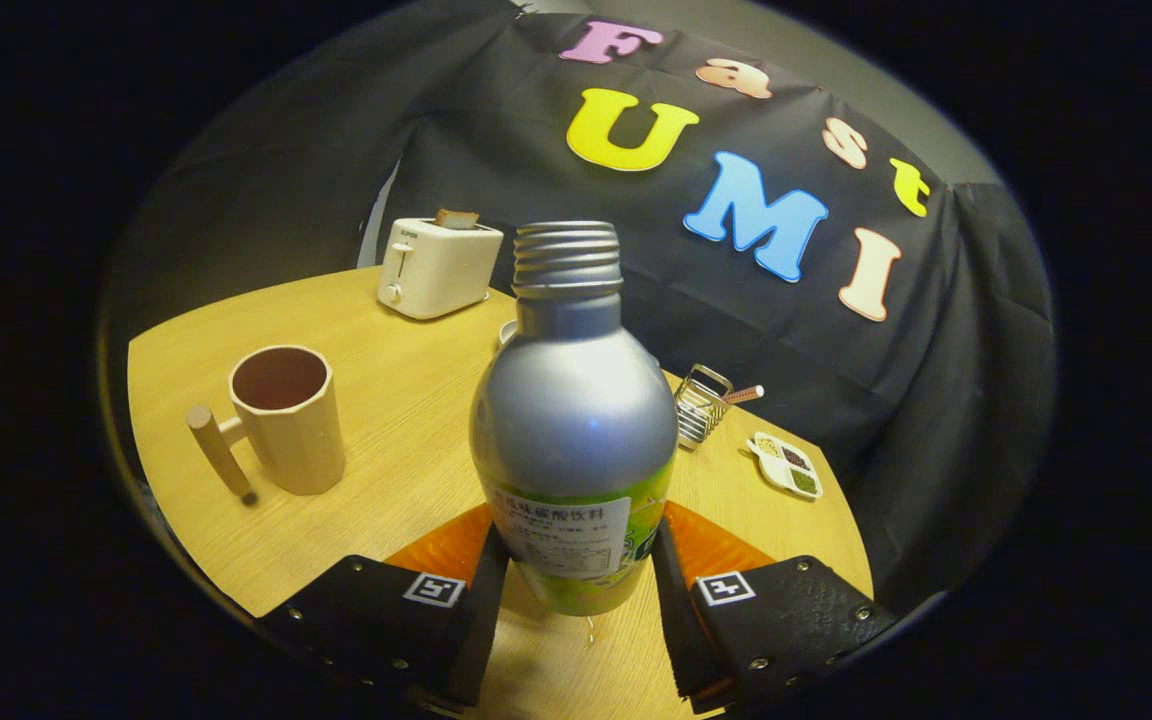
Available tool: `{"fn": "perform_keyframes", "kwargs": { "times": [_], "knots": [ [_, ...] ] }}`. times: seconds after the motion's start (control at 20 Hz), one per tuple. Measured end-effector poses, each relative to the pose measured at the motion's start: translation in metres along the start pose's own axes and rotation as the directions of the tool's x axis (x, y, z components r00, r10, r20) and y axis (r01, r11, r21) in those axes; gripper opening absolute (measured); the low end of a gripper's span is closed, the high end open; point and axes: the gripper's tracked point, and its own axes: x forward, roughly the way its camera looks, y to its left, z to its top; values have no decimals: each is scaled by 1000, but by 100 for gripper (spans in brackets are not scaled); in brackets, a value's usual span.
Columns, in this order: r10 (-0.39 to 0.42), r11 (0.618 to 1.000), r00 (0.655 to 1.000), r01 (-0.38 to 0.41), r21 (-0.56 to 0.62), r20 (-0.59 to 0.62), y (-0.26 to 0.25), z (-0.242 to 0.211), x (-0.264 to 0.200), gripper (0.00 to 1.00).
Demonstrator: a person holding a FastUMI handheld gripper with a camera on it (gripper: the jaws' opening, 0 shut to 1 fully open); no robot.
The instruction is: Take the bottle from table, then pour the juice into the cup, finally place the bottle on the coaster
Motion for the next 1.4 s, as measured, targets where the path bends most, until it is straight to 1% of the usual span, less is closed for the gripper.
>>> {"fn": "perform_keyframes", "kwargs": {
  "times": [0.1,0.35,0.7,0.9,1.0,1.2,1.4],
  "knots": [
    [-1,998,1000,1,-57,4,4,7,2,70],
    [-10,988,1000,11,-154,3,11,14,8,70],
    [-43,950,999,39,-308,-5,13,22,11,70],
    [-58,919,998,53,-390,-1,15,26,13,69],
    [-56,902,998,46,-428,-10,19,27,15,70],
    [-70,858,997,46,-512,-28,24,27,17,69],
    [-96,807,993,36,-589,-71,27,22,21,70]
  ]
}}
